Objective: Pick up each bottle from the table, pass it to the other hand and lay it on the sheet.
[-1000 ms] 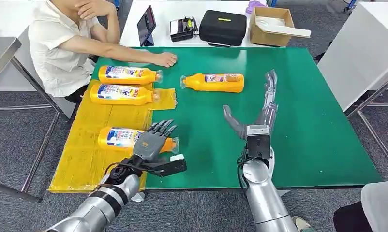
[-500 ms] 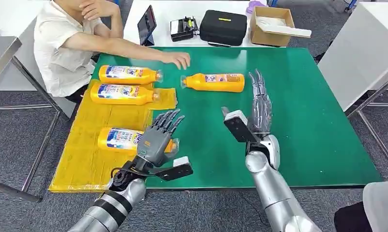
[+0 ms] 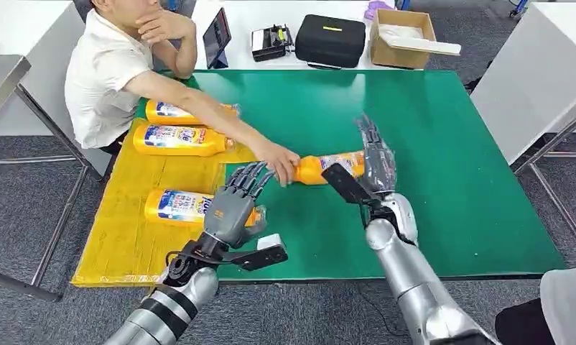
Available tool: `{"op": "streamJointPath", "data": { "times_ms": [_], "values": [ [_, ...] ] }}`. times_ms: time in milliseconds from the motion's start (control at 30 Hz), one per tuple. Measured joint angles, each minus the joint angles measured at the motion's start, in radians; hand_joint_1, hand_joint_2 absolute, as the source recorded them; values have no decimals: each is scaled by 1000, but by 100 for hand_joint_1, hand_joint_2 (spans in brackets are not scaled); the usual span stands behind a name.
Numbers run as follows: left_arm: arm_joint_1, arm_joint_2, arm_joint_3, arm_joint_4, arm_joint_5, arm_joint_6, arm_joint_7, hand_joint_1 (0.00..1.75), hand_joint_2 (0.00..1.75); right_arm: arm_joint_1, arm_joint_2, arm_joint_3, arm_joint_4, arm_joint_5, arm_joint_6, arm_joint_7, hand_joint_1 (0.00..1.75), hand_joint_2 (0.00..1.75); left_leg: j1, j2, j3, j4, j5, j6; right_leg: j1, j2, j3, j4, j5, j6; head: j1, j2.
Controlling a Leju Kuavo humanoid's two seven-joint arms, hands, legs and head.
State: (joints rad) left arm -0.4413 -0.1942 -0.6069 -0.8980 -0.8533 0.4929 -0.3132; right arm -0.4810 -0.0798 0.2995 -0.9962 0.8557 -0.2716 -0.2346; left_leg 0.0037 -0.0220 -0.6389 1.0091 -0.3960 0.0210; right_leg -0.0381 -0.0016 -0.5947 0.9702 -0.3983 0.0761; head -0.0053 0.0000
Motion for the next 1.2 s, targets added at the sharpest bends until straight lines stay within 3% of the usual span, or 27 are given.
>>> {"op": "streamJointPath", "data": {
  "times_ms": [133, 233, 367, 633, 1200],
  "values": [
    [54, -16, 29, -48, 201, 36, -61, 0, 175, -84, -46, 0, 170, 21, -2, 3, 0, 175, -1, -1, 0, 0, 0, 0, -1, -1, 0, 0, 1, 1, 0, 0],
    [108, -42, 60, -92, 361, 51, -108, 0, 175, -87, -72, 0, 223, 21, 9, 21, 0, 175, -1, -1, -1, 0, 0, 0, -2, 0, 0, 0, 0, 1, 0, 0],
    [171, -73, 68, -172, 506, 34, -164, 0, 175, -99, -100, 3, 303, 48, 120, 85, 0, 175, -1, -1, -2, 0, 0, 0, -2, 0, -1, 0, 0, 1, 0, 0],
    [192, -84, 11, -218, 587, 43, -145, 0, 175, -203, -124, 61, 484, 110, 297, 197, 0, 175, -1, -2, 0, 0, 1, 1, -2, -1, -1, 0, 0, 1, 0, 0],
    [191, -84, -16, -219, 610, 27, -156, 0, 175, -219, -149, 123, 519, 114, 304, 177, 0, 175, -2, -1, 1, 0, 1, 1, -2, 0, 1, -1, 1, 2, 0, 0]
  ]
}}
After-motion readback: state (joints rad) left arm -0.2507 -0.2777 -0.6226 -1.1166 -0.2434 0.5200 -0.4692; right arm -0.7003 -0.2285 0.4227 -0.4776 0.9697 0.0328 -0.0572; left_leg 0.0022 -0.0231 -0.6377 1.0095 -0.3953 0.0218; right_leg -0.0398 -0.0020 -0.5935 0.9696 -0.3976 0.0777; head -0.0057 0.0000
